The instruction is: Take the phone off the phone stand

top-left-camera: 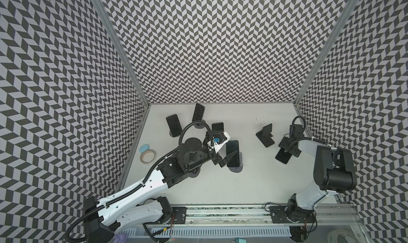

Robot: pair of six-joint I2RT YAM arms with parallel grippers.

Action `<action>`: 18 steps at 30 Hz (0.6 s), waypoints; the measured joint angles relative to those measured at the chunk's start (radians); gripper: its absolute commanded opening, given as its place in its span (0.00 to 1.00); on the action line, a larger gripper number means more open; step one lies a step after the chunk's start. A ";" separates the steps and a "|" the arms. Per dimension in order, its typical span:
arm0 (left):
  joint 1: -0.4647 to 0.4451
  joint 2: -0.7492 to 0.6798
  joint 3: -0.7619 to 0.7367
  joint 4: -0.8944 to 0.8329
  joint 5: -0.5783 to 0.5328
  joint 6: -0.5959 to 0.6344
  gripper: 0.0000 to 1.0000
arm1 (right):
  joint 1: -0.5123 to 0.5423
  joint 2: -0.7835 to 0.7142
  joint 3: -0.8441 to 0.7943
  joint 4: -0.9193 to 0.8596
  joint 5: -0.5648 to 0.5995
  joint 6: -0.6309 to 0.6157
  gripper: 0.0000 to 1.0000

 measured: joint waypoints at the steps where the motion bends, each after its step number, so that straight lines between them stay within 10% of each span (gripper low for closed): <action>1: 0.000 0.000 -0.002 0.000 0.000 0.000 1.00 | 0.000 0.000 0.000 0.000 0.001 -0.001 0.76; 18: 0.011 -0.013 -0.006 -0.002 0.000 0.002 1.00 | 0.000 0.011 0.002 0.027 0.008 -0.002 0.79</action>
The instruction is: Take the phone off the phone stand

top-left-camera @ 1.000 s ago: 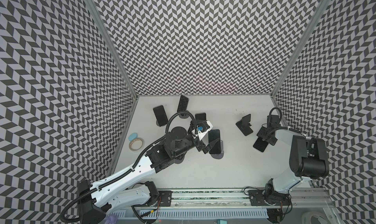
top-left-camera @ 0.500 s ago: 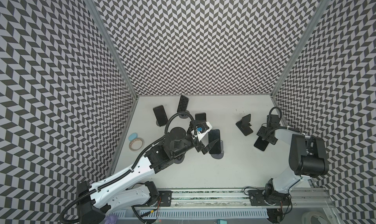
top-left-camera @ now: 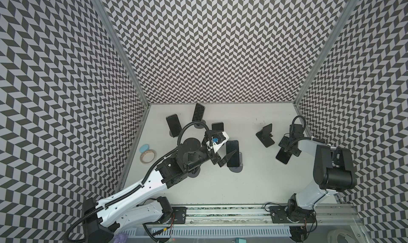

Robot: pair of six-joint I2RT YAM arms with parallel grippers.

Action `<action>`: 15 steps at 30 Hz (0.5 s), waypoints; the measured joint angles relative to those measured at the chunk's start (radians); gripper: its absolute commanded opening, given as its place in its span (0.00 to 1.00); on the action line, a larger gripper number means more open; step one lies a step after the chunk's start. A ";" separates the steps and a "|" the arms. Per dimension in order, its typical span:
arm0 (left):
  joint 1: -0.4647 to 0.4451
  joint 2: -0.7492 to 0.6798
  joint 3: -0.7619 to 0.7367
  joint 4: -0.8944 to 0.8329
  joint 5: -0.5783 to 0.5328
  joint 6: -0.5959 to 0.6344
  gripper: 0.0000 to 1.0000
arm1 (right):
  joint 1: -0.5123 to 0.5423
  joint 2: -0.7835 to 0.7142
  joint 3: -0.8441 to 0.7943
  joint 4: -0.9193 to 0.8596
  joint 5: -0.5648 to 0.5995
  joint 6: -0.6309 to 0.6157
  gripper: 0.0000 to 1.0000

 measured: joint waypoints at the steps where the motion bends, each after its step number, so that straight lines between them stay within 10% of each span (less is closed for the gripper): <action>1: 0.000 0.000 0.000 0.000 0.000 0.000 1.00 | 0.000 0.000 0.000 0.000 0.000 0.000 0.79; 15: 0.004 0.016 0.003 -0.003 -0.001 -0.002 1.00 | -0.003 -0.018 0.022 -0.031 -0.034 0.005 0.92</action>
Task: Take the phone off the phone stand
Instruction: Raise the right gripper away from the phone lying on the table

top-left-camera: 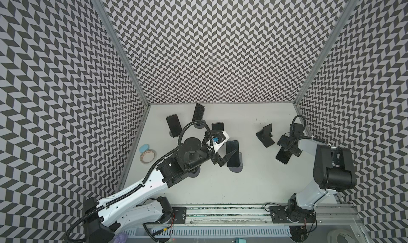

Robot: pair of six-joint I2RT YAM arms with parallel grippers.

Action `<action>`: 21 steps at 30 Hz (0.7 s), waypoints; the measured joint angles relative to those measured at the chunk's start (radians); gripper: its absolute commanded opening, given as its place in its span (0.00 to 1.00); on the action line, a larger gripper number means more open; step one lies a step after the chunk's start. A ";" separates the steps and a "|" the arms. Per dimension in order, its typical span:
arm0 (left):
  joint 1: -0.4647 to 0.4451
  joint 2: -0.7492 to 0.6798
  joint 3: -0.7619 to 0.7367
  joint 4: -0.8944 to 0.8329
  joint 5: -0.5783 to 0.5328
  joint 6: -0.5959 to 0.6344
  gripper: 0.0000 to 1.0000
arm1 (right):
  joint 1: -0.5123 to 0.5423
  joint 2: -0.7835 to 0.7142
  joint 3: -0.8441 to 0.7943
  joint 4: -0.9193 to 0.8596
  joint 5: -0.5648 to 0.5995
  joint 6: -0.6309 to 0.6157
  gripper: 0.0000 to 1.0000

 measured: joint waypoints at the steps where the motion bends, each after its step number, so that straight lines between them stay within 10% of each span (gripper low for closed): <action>1: 0.000 0.004 0.003 -0.002 0.000 0.000 1.00 | 0.000 -0.005 0.000 -0.012 -0.005 0.003 0.92; 21: 0.002 0.042 0.095 -0.042 -0.019 -0.068 0.97 | -0.004 -0.322 0.006 -0.347 -0.067 0.040 0.93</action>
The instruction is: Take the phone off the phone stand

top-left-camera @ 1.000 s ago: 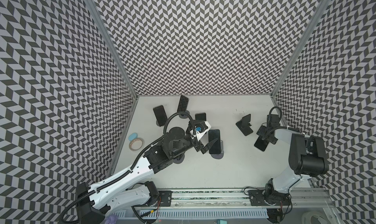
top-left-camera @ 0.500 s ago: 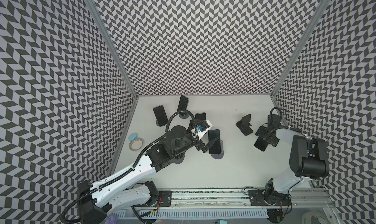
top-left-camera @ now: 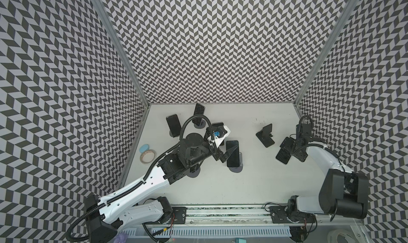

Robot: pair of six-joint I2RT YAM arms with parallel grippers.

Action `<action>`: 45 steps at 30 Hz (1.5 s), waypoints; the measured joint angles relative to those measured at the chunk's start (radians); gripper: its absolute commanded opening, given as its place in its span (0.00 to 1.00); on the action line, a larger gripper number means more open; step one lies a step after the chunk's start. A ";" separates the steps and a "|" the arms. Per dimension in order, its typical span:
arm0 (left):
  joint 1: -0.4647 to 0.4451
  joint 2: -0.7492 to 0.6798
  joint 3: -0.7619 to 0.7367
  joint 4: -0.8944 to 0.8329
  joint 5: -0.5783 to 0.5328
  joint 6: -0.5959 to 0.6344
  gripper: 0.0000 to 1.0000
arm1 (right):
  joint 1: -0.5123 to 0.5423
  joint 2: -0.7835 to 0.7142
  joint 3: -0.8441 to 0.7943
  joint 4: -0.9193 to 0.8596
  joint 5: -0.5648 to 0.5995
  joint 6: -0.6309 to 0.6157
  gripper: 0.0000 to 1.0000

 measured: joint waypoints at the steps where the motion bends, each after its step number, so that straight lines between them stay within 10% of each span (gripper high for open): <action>1: 0.000 0.001 0.005 -0.001 -0.004 -0.006 0.96 | 0.000 -0.014 0.004 -0.010 0.000 -0.001 0.93; 16: 0.000 0.041 0.118 -0.085 -0.106 -0.151 0.83 | 0.064 -0.205 0.113 -0.135 -0.080 -0.042 0.87; 45: 0.000 -0.216 -0.014 -0.525 -0.316 -0.665 0.79 | 0.804 -0.284 0.299 -0.364 0.029 0.206 0.85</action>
